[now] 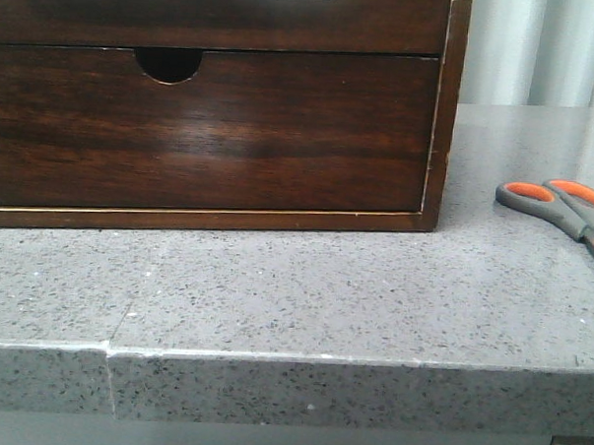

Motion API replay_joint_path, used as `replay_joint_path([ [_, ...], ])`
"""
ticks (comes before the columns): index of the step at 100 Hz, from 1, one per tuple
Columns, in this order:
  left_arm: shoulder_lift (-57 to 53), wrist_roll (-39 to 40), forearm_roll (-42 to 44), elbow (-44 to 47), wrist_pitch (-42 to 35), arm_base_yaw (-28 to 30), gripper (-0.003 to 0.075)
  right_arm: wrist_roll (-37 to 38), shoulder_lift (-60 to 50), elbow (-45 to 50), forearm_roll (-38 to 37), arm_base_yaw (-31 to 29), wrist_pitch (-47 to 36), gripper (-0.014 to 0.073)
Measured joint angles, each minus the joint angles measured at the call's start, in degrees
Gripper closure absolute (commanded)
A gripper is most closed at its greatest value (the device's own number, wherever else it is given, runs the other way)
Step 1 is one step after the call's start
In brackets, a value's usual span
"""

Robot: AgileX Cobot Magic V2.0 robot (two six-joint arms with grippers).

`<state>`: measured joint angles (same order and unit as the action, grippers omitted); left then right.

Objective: Put scissors in drawer with both arms
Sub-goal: 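Move the left gripper toward the white drawer handle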

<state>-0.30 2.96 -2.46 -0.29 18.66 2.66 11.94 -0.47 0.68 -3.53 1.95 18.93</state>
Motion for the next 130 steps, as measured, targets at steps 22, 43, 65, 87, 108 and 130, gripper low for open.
replay_joint_path([
  [22, 0.0, 0.0, 0.0, 0.0, 0.0, 0.0, 0.074, 0.0, 0.0, 0.0, 0.0, 0.0, 0.0, 0.0641],
  [43, 0.0, 0.0, 0.0, 0.0, 0.0, 0.0, 0.074, 0.0, 0.0, 0.0, 0.0, 0.0, 0.0, 0.0641],
  [65, 0.0, 0.0, 0.0, 0.0, 0.0, 0.0, 0.074, 0.0, 0.0, 0.0, 0.0, 0.0, 0.1, 0.0641],
  [87, 0.0, 0.0, 0.1, 0.0, 0.0, 0.0, 0.074, 0.0, 0.0, 0.0, -2.5, 0.0, 0.1, 0.0641],
  [108, 0.0, 0.0, -2.6, 0.0, -0.8, 0.0, 0.074, 0.0, 0.0, 0.0, -2.8, 0.0, -1.2, 0.0641],
  [130, 0.0, 0.0, -30.0, 0.0, -4.5, 0.0, 0.074, 0.0, 0.0, 0.0, -2.5, 0.0, -9.4, 0.0641],
])
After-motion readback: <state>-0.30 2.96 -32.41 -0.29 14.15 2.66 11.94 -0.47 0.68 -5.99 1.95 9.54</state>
